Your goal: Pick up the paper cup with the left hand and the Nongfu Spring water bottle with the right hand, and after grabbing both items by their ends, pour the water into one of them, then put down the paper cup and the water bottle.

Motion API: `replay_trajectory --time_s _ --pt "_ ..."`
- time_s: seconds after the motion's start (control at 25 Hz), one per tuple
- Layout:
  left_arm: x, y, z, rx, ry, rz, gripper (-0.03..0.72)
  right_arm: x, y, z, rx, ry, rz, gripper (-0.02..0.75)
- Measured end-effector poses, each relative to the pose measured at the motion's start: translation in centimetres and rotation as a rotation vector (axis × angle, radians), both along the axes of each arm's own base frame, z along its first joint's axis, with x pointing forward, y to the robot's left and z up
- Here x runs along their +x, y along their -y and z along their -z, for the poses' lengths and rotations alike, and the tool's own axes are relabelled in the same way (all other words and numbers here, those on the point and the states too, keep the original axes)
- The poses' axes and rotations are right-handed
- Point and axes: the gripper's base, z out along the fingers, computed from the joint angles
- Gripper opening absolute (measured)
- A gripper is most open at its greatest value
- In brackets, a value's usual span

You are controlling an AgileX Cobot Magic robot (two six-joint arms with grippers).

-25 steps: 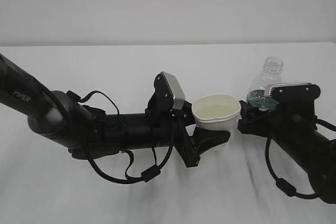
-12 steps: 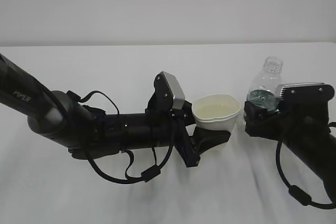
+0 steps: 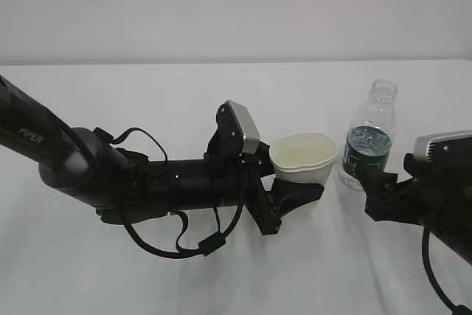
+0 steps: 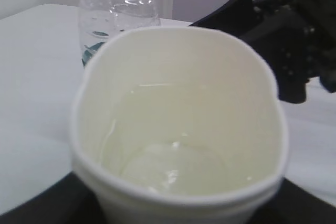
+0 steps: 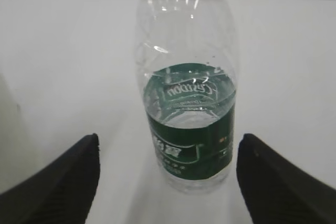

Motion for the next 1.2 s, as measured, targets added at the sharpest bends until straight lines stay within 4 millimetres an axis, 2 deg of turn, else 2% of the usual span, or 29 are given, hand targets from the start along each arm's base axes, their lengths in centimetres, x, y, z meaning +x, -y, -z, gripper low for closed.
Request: replay_trajectory --time_s 0.28,0.44,0.56,0.96,1.2 --pt "0.4 -0.3 0.6 0.086 -0.022 -0.055 0.432 -3.0 0.2 -2.8 0.119 0.050 -0.044 0.609" --pt "0.8 -0.4 -0.9 0.101 0.004 -0.075 0.432 -4.2 0.5 -4.0 0.141 0.094 -0.047 0.607" --pt "1.3 -0.9 -1.8 0.087 0.019 -0.093 0.432 -4.4 0.6 -4.6 0.153 0.122 -0.048 0.603" --pt "2.3 -2.2 -1.8 0.082 0.008 -0.147 0.432 -4.5 0.6 -4.7 0.156 0.128 -0.048 0.596" --pt "2.8 -4.6 -2.0 0.037 -0.023 -0.224 0.432 -4.5 0.6 -4.7 0.155 0.128 -0.054 0.596"
